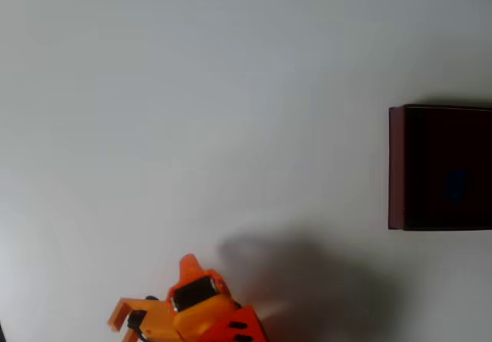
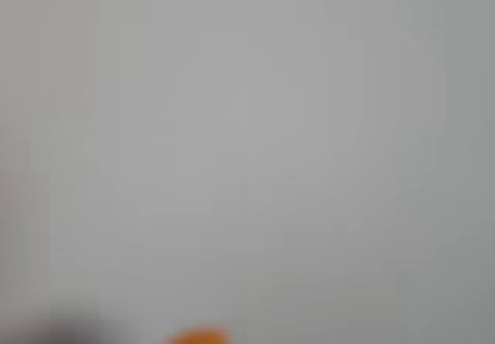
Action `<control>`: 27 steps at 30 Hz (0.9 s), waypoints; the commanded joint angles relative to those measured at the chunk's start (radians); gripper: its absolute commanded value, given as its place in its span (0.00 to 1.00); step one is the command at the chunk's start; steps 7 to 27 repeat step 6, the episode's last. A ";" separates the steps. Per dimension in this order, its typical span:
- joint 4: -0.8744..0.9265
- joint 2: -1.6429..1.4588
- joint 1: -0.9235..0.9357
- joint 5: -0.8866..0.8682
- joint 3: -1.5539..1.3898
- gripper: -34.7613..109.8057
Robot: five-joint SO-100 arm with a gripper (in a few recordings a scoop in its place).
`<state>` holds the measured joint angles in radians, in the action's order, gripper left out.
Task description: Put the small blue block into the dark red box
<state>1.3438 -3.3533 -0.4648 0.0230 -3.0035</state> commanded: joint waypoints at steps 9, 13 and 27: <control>0.005 -0.003 -0.018 -0.002 0.000 0.24; 0.005 -0.003 -0.018 -0.002 0.000 0.24; 0.005 -0.003 -0.018 -0.002 0.000 0.24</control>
